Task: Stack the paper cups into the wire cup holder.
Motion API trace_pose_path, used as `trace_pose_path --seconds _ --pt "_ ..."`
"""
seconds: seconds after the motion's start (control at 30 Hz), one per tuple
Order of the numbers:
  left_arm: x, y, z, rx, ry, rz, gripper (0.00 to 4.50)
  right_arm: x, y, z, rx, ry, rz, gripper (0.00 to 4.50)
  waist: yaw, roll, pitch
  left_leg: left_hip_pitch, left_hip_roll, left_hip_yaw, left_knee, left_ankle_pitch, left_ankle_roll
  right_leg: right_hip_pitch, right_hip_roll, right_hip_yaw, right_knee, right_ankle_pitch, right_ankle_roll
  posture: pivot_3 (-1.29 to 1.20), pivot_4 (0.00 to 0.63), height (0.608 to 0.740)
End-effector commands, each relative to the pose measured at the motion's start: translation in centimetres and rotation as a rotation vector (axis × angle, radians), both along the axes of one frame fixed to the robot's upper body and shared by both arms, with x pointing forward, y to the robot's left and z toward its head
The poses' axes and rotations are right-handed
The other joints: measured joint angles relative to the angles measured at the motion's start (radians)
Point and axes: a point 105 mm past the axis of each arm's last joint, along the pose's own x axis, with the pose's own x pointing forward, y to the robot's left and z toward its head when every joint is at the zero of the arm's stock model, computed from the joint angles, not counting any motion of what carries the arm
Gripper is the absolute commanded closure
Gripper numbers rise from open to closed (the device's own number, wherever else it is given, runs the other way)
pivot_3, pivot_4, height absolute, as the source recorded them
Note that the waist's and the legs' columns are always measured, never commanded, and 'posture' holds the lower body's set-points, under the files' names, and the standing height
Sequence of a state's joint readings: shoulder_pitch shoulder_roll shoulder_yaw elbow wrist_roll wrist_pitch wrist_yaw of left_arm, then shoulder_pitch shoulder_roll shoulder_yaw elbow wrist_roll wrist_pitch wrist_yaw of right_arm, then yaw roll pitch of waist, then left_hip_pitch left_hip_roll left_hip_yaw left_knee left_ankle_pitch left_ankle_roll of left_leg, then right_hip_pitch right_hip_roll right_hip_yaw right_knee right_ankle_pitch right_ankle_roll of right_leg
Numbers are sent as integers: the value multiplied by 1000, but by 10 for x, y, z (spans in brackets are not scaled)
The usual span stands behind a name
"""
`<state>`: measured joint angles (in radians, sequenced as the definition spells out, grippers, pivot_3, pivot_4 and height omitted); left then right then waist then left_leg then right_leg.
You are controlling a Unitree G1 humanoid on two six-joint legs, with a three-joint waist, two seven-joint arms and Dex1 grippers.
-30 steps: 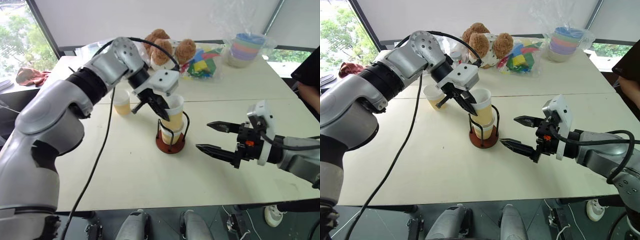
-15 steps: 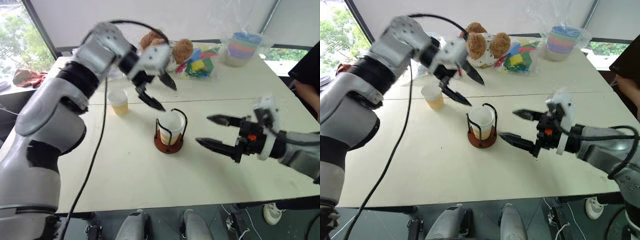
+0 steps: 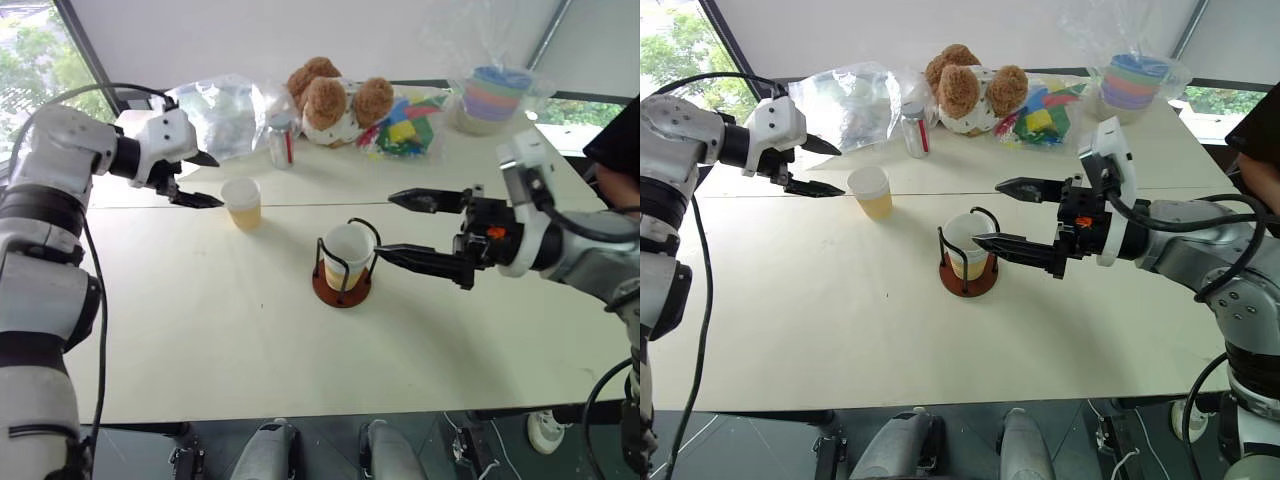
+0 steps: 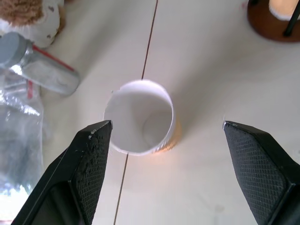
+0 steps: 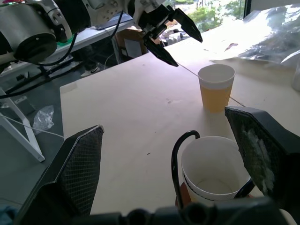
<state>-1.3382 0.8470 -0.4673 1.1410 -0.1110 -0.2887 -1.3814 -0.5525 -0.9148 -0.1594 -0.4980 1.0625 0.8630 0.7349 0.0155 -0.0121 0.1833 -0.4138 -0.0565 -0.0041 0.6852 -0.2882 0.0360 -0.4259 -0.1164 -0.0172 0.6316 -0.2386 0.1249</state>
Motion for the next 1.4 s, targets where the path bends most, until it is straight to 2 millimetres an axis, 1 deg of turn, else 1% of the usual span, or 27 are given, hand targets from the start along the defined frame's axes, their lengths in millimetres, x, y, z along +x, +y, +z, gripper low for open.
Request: trace_pose_path --seconds 0.03,0.17,0.27,0.53,0.7,0.8,0.83,0.87,0.97,1.0,1.17,1.23,1.33,1.4 --pt "3 4 3 -2 -35 22 614 -3 1 9 18 -53 6 0 -2 0 0 0 0 0 0 0 0 0 0 0 0 0 0 0 150 740" --pt "7 2 -4 -4 -34 36 614 -3 1 8 18 -47 -4 0 -4 0 0 0 0 0 0 0 0 0 0 -1 0 0 0 0 150 740" --pt "14 -6 -14 1 -37 50 614 -4 -2 8 15 -44 -20 0 -4 -1 0 0 0 0 0 0 0 0 0 -1 0 0 1 0 150 740" --pt "27 -16 -31 56 -60 102 614 -6 -5 9 25 -46 -42 0 -4 -1 0 0 0 0 0 0 0 0 0 -1 0 1 2 0 150 740" --pt "31 -23 -44 84 -36 113 614 -7 -7 10 29 -45 -59 0 -3 -1 0 0 0 0 0 0 0 0 0 -1 0 1 2 0 150 740" --pt "32 -29 -52 120 -14 97 1449 -8 -9 11 32 -42 -73 0 -3 -1 0 0 0 0 0 0 0 0 0 -1 0 1 2 0 150 740" --pt "31 -30 -54 132 -9 89 1881 -8 -9 11 32 -42 -78 0 -3 -1 0 0 0 0 0 0 0 0 0 -1 0 1 2 0 150 740" --pt "31 -32 -54 139 -1 80 2476 -8 -10 11 33 -42 -81 0 -3 -1 0 0 0 0 0 0 0 0 0 -1 0 1 2 0 150 740" --pt "29 -34 -55 147 11 63 4038 -9 -11 11 35 -42 -88 0 -3 -1 0 0 0 0 0 0 0 0 0 -1 0 1 2 0 150 740" --pt "29 -34 -55 150 13 59 4450 -8 -11 11 35 -41 -89 0 -4 -1 0 0 0 0 0 0 0 0 0 -1 0 1 2 0 150 740" --pt "28 -33 -56 183 12 43 4450 -7 -11 9 37 -34 -94 0 -4 -1 0 0 0 0 0 0 0 0 0 -1 0 1 2 0 150 740" --pt "27 -34 -51 178 9 32 4450 -7 -12 7 34 -23 -95 0 -4 -1 0 0 0 0 0 0 0 0 0 -1 0 1 2 0 150 740" --pt "26 -42 -27 142 -19 -4 4450 -8 -15 -2 7 6 -116 0 -1 -1 0 0 0 0 0 0 0 0 0 -1 0 1 2 0 150 740" --pt "22 -55 0 106 -40 -69 4450 -10 -21 -9 -29 28 -142 0 0 -2 0 -2 0 0 0 0 0 -1 0 -2 0 1 2 0 150 740"
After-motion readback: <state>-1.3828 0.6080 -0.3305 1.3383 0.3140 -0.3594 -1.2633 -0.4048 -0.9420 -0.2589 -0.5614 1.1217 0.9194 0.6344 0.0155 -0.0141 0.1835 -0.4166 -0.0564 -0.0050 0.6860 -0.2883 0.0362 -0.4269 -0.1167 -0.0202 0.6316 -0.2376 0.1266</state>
